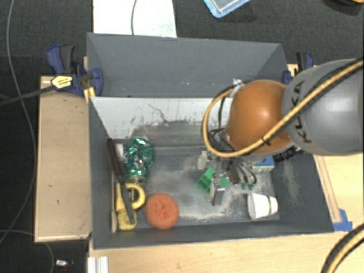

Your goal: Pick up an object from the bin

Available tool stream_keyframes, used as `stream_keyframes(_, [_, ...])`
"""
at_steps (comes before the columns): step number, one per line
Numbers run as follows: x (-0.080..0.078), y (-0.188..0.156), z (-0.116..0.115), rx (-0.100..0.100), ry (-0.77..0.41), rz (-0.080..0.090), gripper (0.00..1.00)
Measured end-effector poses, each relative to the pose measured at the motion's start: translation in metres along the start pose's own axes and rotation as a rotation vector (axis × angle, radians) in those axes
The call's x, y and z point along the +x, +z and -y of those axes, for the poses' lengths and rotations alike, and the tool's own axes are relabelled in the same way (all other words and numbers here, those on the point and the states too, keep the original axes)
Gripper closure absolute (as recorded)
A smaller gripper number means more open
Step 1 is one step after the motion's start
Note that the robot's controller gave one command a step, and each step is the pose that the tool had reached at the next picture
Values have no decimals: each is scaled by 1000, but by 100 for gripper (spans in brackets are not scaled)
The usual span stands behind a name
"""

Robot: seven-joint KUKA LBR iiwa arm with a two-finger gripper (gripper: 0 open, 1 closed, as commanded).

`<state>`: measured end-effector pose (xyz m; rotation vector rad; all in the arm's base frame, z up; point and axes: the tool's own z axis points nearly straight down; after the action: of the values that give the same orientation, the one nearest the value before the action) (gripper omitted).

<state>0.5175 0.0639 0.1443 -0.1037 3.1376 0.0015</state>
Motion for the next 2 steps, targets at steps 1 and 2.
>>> stream_keyframes(1, [6, -5, 17, 0, -26, -3, 0])
stream_keyframes(2, [-4, 40, 3, 1, -135, 8, 0])
